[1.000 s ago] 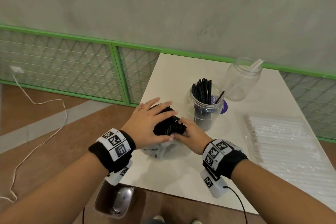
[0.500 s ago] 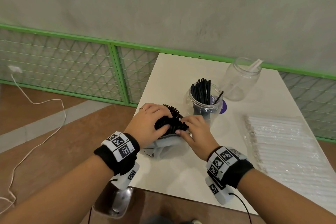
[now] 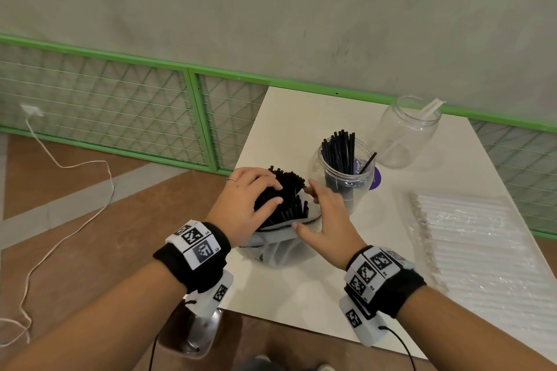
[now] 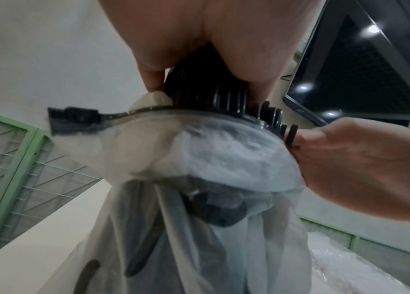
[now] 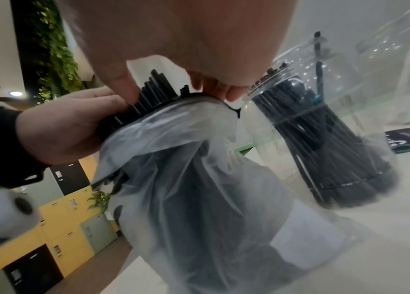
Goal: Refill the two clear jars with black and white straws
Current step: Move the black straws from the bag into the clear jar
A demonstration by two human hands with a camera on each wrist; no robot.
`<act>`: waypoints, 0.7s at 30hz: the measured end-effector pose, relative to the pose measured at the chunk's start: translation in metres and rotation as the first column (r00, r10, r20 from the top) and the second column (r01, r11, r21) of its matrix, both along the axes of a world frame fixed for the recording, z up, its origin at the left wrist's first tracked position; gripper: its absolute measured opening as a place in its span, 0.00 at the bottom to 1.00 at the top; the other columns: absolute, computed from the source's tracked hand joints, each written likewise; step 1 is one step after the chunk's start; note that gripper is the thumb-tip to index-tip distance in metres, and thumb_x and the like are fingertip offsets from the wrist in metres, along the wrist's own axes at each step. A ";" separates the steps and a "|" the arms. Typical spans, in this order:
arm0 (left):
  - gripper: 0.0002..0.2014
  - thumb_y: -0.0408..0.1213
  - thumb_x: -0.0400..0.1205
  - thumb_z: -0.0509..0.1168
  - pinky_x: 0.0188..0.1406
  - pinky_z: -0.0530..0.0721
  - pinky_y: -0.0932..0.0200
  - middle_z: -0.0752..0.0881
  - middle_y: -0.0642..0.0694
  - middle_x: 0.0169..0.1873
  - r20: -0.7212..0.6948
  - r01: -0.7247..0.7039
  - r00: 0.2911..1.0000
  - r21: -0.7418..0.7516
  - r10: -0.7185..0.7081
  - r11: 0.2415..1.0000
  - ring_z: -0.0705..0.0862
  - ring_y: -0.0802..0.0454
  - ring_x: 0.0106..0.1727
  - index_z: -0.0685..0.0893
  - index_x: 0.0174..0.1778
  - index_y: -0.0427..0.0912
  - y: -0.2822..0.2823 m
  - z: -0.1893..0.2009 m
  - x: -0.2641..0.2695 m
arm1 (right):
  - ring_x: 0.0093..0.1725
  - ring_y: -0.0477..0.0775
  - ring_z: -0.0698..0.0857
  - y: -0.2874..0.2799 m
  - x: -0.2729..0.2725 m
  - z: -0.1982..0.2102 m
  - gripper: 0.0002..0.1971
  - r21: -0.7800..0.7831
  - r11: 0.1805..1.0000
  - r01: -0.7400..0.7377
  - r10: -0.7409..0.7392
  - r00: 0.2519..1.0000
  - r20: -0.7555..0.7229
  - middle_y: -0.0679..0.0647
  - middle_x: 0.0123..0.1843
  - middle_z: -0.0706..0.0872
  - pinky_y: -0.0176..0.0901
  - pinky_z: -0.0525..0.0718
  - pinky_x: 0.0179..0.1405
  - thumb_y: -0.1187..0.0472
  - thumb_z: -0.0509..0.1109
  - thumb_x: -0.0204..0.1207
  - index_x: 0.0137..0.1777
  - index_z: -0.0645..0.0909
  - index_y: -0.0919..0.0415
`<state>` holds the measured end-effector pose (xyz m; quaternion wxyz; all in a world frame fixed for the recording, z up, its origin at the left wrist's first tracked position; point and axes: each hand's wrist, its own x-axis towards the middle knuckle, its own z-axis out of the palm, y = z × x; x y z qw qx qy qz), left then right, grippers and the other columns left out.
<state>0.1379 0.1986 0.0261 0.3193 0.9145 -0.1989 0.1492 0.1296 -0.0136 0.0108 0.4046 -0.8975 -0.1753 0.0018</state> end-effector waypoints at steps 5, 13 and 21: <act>0.16 0.54 0.82 0.55 0.67 0.66 0.57 0.78 0.55 0.60 -0.002 -0.001 1.000 -0.010 0.001 1.000 0.70 0.55 0.64 0.81 0.58 0.52 -0.002 0.001 -0.004 | 0.68 0.46 0.74 0.026 0.012 0.005 0.57 0.217 0.970 0.113 -0.057 0.967 -0.248 0.46 0.69 0.74 0.39 0.72 0.69 0.54 0.84 0.61 0.84 0.49 0.51; 0.47 0.73 0.63 0.67 0.73 0.62 0.55 0.61 0.59 0.79 -0.102 0.083 0.993 0.166 -0.066 0.983 0.60 0.51 0.76 0.63 0.78 0.59 -0.002 0.011 -0.001 | 0.59 0.54 0.79 0.026 0.022 0.007 0.17 0.034 0.997 0.067 -0.062 0.991 -0.119 0.40 0.44 0.81 0.59 0.76 0.64 0.54 0.81 0.64 0.53 0.85 0.51; 0.21 0.52 0.71 0.71 0.71 0.70 0.46 0.76 0.54 0.69 -0.011 0.011 1.000 0.190 -0.009 0.982 0.67 0.43 0.71 0.83 0.60 0.52 -0.002 0.002 0.008 | 0.42 0.46 0.84 0.022 0.030 0.024 0.07 0.376 0.923 0.078 0.012 0.973 -0.232 0.48 0.38 0.86 0.45 0.83 0.50 0.65 0.76 0.71 0.42 0.84 0.51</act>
